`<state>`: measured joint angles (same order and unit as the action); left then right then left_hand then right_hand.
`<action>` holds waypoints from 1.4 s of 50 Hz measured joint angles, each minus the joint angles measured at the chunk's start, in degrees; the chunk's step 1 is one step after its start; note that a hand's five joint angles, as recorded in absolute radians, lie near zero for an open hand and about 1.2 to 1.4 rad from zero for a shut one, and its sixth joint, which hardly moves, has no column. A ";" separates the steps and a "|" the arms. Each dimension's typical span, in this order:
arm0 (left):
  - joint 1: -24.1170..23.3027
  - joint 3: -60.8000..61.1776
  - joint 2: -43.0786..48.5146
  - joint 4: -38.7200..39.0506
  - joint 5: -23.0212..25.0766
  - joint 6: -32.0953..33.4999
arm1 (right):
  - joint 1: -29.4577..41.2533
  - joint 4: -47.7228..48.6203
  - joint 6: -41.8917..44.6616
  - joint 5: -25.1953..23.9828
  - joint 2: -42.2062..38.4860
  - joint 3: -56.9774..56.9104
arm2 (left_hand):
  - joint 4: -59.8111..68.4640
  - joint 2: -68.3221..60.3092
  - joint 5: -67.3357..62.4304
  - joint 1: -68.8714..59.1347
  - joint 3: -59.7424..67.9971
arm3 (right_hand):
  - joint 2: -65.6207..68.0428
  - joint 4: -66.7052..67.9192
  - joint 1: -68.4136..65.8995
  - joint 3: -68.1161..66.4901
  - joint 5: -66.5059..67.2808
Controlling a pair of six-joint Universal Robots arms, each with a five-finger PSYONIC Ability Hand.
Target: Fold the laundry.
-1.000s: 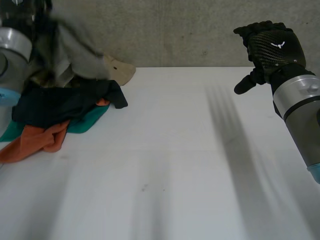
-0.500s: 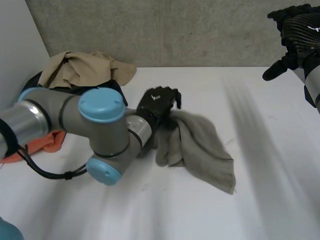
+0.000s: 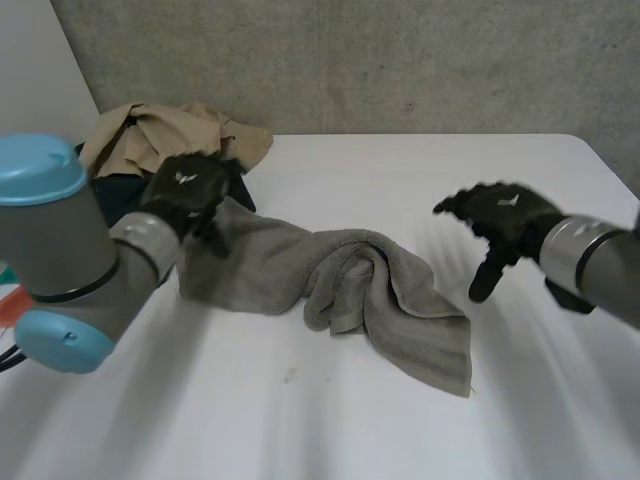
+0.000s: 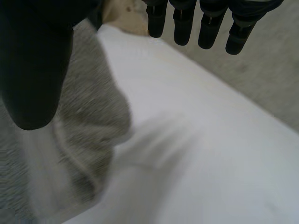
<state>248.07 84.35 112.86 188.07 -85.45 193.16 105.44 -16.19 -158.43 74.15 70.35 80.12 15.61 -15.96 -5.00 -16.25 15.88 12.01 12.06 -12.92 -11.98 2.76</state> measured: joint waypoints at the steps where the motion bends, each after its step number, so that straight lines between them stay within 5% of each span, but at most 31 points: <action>1: 1.26 0.90 0.51 0.11 0.23 1.66 | 0.46 0.90 -0.66 0.07 -0.94 0.63 | 0.00 0.01 0.00 0.00 0.00 | 0.00 0.00 0.00 0.00 0.00; 14: 6.12 1.60 11.86 0.12 8.54 8.53 | 5.73 16.45 -12.77 1.29 -12.36 2.37 | 0.00 0.21 0.11 0.00 0.00 | 0.73 0.79 -0.86 -0.78 0.75; 17: 5.59 1.03 13.34 -0.02 10.34 8.29 | 6.81 19.37 -13.65 2.91 -14.56 1.75 | 1.55 -1.46 -2.06 -1.36 1.25 | 11.28 10.61 -10.59 -10.69 10.30; 22: 4.41 -0.50 15.23 0.16 11.27 7.95 | 8.00 23.76 -13.77 5.86 -16.26 1.40 | 17.55 -17.29 -18.10 -18.50 17.09 | 52.25 51.24 -48.81 -51.23 50.11; 33: 3.03 -4.05 18.83 0.63 10.76 7.95 | 8.11 25.36 -12.88 6.70 -14.03 2.96 | 49.30 -49.23 -49.21 -46.39 48.69 | 54.72 56.22 -49.09 -55.04 52.85; 48: 1.77 -2.36 2.29 3.80 7.79 0.90 | 7.12 17.97 -2.95 6.56 -0.40 2.00 | 52.93 -52.31 -51.57 -47.27 52.14 | 54.72 56.32 -49.09 -55.66 53.40; 57: 2.29 -0.90 -13.88 -3.18 7.82 -8.58 | 4.20 0.02 15.62 6.69 11.40 -5.69 | 52.96 -52.31 -51.57 -47.30 52.15 | 54.72 56.38 -49.09 -55.66 53.40; 64: 2.86 -2.23 -15.16 -9.48 8.07 -11.04 | 1.53 -4.52 20.95 5.96 13.87 -8.29 | 52.97 -52.43 -51.57 -47.30 52.17 | 54.72 56.51 -49.09 -55.66 53.41; 70: 2.40 -4.91 -6.59 -12.18 7.46 -11.27 | 1.50 -4.29 21.32 5.49 7.03 -7.86 | 52.98 -52.55 -51.57 -47.30 52.44 | 54.72 56.52 -49.09 -55.67 54.27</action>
<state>250.47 79.45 106.27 175.89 -78.00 181.89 106.94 -20.48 -137.11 79.64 77.39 72.25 68.59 -68.51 -56.57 -63.55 68.32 66.73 68.58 -62.01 -67.65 57.03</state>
